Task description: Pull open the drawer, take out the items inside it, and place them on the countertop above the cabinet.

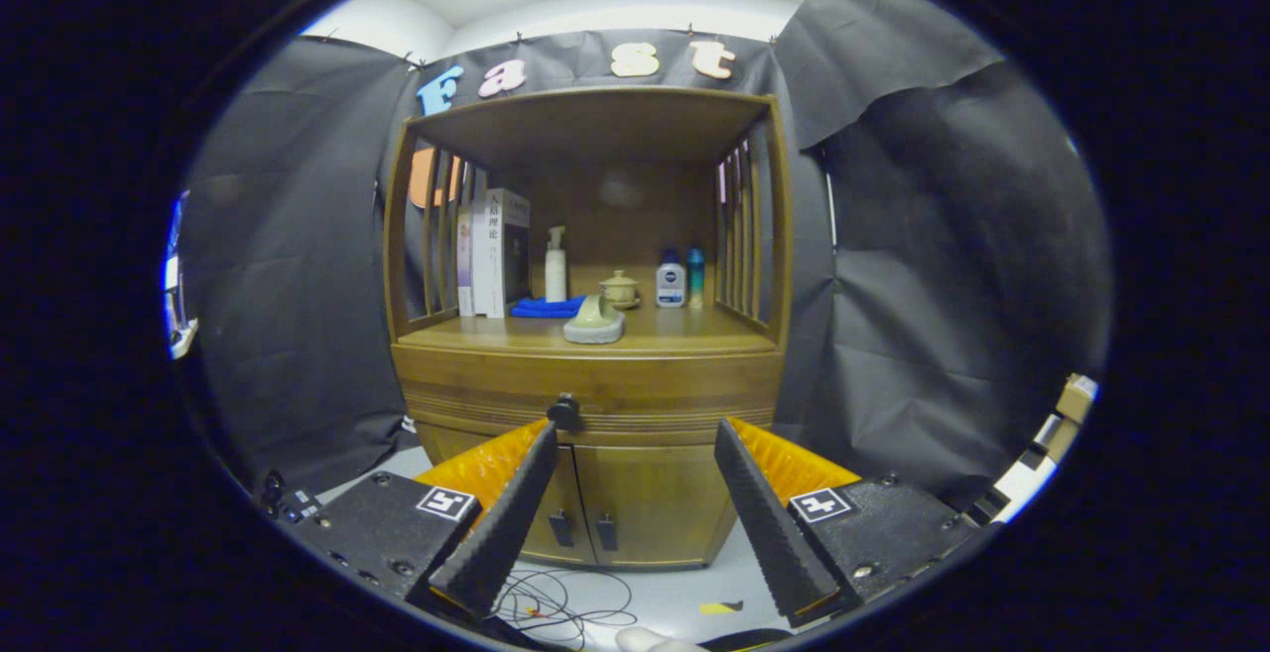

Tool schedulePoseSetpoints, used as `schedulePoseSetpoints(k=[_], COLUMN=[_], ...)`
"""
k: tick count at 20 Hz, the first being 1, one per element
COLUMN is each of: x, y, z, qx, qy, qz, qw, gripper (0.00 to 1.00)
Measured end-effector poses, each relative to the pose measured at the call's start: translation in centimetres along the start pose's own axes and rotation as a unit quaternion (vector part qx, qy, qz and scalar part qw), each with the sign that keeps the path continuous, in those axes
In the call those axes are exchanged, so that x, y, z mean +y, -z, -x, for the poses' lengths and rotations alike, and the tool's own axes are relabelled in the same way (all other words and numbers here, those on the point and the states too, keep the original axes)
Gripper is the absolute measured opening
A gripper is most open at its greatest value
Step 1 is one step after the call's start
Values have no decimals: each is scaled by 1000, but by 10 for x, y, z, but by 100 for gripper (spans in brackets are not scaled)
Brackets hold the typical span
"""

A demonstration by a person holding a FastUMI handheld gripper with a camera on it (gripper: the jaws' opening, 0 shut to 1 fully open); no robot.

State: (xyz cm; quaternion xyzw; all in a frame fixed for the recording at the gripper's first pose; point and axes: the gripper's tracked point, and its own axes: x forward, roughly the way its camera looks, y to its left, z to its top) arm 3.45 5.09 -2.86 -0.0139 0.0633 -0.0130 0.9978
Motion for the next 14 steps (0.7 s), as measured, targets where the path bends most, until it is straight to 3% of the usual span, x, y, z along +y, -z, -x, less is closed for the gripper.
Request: schedulePoseSetpoints(k=[4, 14], x=[-10, -31], y=[-2, -8], z=[32, 57], qx=[-6, -9], qy=[-5, 4], qz=[-29, -11], qw=[1000, 1000], gripper=[100, 100])
